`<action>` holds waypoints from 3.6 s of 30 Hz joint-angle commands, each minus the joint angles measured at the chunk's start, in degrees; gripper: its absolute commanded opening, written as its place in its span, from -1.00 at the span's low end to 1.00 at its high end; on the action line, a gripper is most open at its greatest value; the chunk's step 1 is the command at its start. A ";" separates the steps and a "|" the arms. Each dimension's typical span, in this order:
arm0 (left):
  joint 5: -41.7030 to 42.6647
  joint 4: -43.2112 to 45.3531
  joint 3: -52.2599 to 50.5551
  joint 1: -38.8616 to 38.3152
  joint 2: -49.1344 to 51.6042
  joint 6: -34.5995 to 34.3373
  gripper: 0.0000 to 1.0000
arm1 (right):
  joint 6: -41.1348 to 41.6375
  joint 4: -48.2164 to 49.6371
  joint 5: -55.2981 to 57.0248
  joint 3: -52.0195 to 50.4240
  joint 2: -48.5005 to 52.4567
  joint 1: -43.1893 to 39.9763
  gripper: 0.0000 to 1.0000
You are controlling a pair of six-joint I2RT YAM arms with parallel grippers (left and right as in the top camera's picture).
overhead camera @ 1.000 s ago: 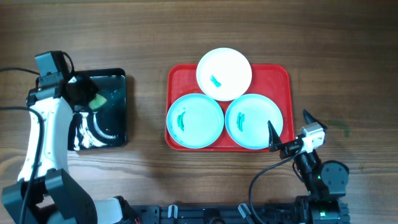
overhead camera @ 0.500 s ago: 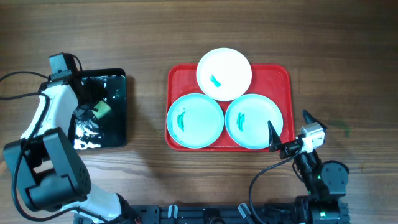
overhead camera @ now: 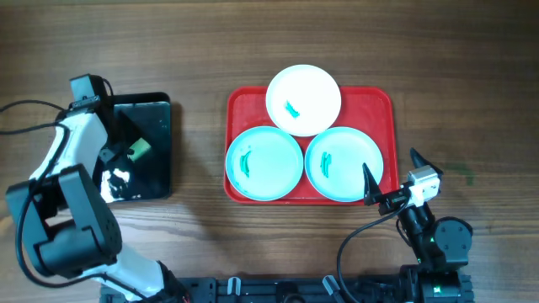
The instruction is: Clean dirty plates on tray and stack at the side
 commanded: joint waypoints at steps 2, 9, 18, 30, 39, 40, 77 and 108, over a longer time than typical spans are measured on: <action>4.55 0.07 0.57 3.56 1.88 -3.30 -0.24 | 0.26 0.09 0.26 -0.09 0.11 -0.17 0.99; 11.32 -1.33 0.57 8.48 1.90 -3.10 -0.61 | 0.24 0.09 0.28 -0.09 0.11 -0.17 0.99; 12.00 -1.64 0.59 8.46 -2.03 -3.08 -0.92 | 0.24 0.09 0.28 -0.09 0.11 -0.17 1.00; -9.73 -4.07 0.59 -3.61 -8.85 -3.34 -0.23 | 0.26 0.09 0.28 -0.09 0.11 -0.17 0.99; 12.44 -6.95 0.57 8.46 -3.10 -2.51 0.06 | 0.24 0.09 0.28 -0.09 0.11 -0.17 0.99; 13.55 -6.97 0.57 9.27 -2.21 -1.46 0.04 | 0.26 0.09 0.28 -0.09 0.11 -0.17 0.99; -39.30 -1.31 0.59 -15.85 3.78 4.07 -0.92 | 0.26 0.09 0.28 -0.09 0.11 -0.17 0.99; 23.82 3.26 0.57 5.84 0.46 3.17 0.19 | 0.26 0.09 0.28 -0.09 0.11 -0.17 1.00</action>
